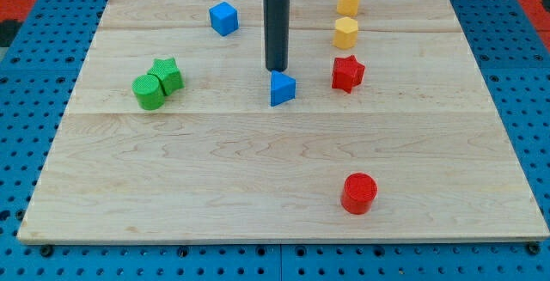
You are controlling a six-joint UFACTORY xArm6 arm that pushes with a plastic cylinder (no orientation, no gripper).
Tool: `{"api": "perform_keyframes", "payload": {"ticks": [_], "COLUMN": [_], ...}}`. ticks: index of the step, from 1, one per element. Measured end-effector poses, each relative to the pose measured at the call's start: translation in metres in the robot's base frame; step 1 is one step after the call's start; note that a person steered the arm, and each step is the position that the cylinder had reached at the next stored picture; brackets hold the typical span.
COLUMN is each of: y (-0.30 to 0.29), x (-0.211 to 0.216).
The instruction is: Place the triangle in between the red circle and red star
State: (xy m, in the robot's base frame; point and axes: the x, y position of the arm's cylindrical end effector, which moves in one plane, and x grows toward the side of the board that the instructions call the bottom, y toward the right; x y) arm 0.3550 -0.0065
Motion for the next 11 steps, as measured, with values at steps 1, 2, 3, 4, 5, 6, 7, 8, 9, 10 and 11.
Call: {"api": "perform_keyframes", "payload": {"ticks": [1,2,3,4,5,6,7,8,9,10,11], "y": [-0.036,0.020,0.020,0.032,0.060,0.061,0.062,0.083,0.054,0.075,0.042], "x": [0.041,0.067,0.066,0.034,-0.004,0.014,0.059,0.062,0.088,0.097,0.130]}}
